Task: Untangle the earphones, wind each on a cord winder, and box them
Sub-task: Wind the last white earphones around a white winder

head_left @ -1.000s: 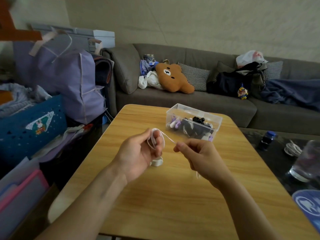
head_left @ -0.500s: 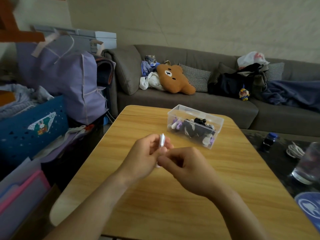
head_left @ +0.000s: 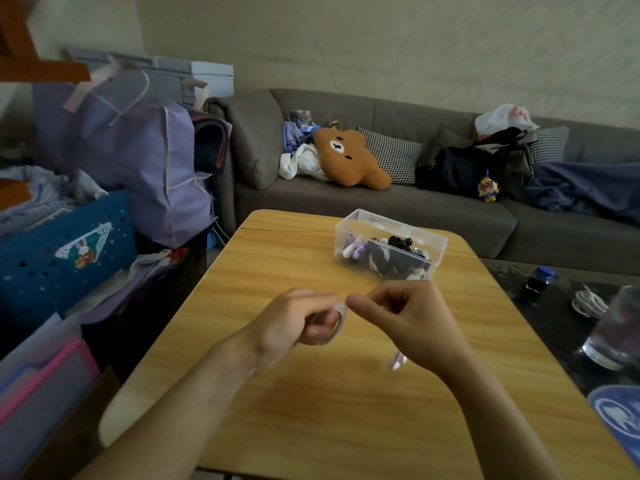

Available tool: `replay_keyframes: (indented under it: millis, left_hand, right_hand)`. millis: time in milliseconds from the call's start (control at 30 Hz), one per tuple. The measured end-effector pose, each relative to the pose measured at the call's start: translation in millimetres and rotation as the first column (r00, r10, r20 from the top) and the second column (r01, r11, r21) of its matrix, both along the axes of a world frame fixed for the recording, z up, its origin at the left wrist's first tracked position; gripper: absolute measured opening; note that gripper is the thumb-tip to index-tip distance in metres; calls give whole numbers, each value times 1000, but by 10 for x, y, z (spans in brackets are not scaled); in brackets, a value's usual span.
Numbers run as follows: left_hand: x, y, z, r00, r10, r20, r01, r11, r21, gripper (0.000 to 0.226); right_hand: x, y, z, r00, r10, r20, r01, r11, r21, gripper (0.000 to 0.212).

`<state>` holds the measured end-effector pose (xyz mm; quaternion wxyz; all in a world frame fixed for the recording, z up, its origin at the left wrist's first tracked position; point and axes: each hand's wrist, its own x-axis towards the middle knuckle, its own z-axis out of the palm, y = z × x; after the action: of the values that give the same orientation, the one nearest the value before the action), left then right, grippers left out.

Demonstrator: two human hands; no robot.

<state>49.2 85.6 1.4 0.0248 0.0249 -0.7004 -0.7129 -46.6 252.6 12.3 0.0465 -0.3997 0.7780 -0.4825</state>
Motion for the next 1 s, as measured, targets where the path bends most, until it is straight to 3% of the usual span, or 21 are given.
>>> replay_keyframes:
  millis: [67,200,267,367,467,567,700,767,833,933,1000]
  left_hand:
    - [3,-13,24,998,57,24,-61,968,243,33]
    - [-10,-63,69,991,134,-6,-101,777,622,28]
    - [1,-84,86,979,199,-51,-106,703,703,29]
    - [16,-87,88,963,252,-90,-118,700,704,41]
    - [-13,-74,78,954,270,-129,-152,811,565,44]
    - [-9,-47,21,928,312,-201,-293,949,119,39]
    - [10,5,-123,938,307,-161,-339,909,-243,37]
    - [-5,21,-179,947,288,-144,-322,838,-440,50]
    - [-22,42,-209,951,271,-149,-306,750,-586,43]
    - [-33,93,-158,963,239,-123,-260,702,-664,39]
    - [-35,64,-165,964,242,-110,-261,784,-563,42]
  right_hand:
    - [-35,11,-19,999,-42,27,42,999,20,33]
    - [-50,-29,-58,996,-75,53,72,996,48,24]
    - [-23,-58,-64,996,-52,68,47,996,74,22]
    - [47,-116,-91,996,30,82,-42,989,145,15]
    - [120,-208,-162,986,58,156,-79,988,135,18]
    - [155,-270,-227,997,30,64,-40,986,161,25]
    - [166,-275,-196,993,27,-116,2,969,247,32]
    - [171,-265,-171,988,-35,-153,65,978,197,27]
    - [160,-247,-159,983,-130,-133,143,985,98,17]
    - [104,-219,-190,991,-129,-34,129,992,4,12]
    - [87,-211,-202,998,-54,30,55,998,-36,10]
